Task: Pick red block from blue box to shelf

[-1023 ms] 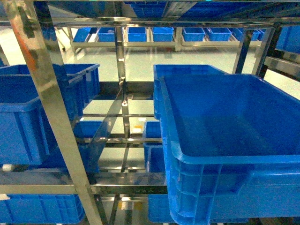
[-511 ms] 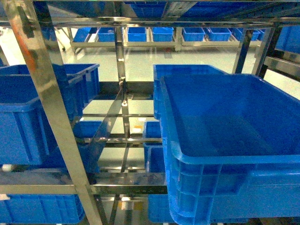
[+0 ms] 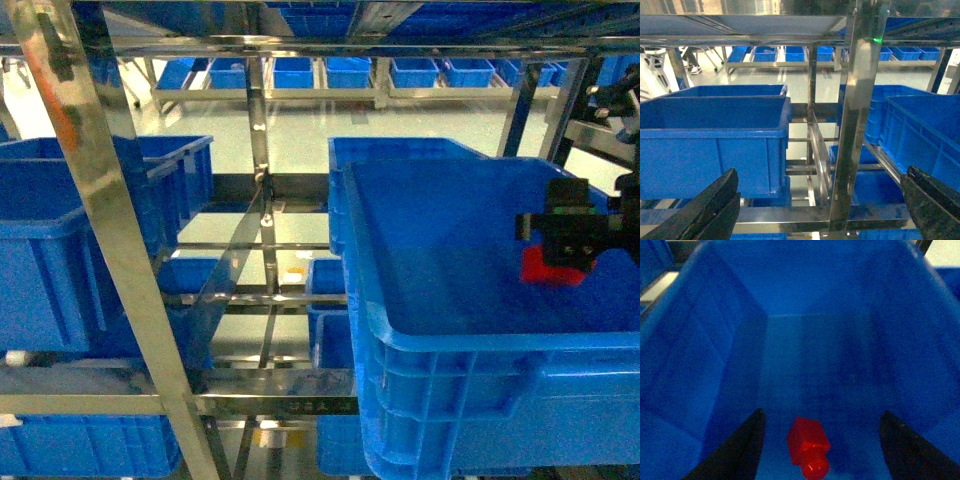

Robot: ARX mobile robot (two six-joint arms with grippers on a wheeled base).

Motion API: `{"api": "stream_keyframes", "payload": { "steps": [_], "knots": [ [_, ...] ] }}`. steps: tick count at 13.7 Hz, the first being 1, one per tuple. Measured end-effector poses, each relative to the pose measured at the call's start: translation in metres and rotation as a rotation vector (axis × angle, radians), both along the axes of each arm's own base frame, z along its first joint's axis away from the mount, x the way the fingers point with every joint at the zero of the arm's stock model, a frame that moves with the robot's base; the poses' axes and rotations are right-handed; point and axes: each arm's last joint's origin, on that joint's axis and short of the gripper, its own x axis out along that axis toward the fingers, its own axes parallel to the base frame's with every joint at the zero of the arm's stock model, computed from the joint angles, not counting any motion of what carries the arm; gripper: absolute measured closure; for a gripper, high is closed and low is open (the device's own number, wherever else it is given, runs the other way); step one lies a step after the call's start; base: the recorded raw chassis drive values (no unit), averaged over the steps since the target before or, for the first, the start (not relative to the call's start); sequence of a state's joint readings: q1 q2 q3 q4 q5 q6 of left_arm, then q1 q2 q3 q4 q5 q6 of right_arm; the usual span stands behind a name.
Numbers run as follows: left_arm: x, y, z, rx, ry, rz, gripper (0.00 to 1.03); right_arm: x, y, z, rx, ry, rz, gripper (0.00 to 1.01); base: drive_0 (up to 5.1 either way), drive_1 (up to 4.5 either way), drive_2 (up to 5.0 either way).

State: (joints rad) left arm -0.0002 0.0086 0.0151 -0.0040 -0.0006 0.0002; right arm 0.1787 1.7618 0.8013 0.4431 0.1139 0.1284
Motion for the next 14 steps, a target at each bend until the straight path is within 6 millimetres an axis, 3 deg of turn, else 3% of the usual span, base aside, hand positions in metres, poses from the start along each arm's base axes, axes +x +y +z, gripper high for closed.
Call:
{"api": "stream_keyframes", "payload": {
  "steps": [1,2,3,4,6,9,10,12,14],
  "knots": [
    [0.000,0.000,0.000,0.000,0.000,0.000,0.05,-0.004,0.001,0.003,0.002,-0.035,-0.015,0.30,0.0,0.00,0.0],
    [0.000,0.000,0.000,0.000,0.000,0.000,0.05,-0.025,0.003,0.023,0.022,-0.146,0.003,0.14,0.0,0.00,0.0],
    [0.000,0.000,0.000,0.000,0.000,0.000,0.05,-0.044,0.005,0.034,0.032,-0.313,-0.005,0.12,0.0,0.00,0.0],
    [0.000,0.000,0.000,0.000,0.000,0.000,0.05,-0.070,-0.003,0.035,0.009,-0.454,-0.019,0.24,0.0,0.00,0.0],
    [0.000,0.000,0.000,0.000,-0.001,0.000,0.05,-0.107,-0.025,0.007,-0.039,-0.467,-0.048,0.52,0.0,0.00,0.0],
    [0.000,0.000,0.000,0.000,0.000,0.000,0.05,-0.137,-0.037,0.017,-0.043,-0.517,-0.031,0.92,0.0,0.00,0.0],
    [0.000,0.000,0.000,0.000,0.000,0.000,0.05,-0.146,-0.041,0.013,-0.049,-0.495,-0.032,0.99,0.0,0.00,0.0],
    [0.000,0.000,0.000,0.000,0.000,0.000,0.05,-0.172,-0.056,0.014,-0.046,-0.497,-0.025,0.99,0.0,0.00,0.0],
    [0.000,0.000,0.000,0.000,0.000,0.000,0.05,-0.182,-0.059,0.013,-0.050,-0.498,-0.040,0.99,0.0,0.00,0.0]
  ]
}}
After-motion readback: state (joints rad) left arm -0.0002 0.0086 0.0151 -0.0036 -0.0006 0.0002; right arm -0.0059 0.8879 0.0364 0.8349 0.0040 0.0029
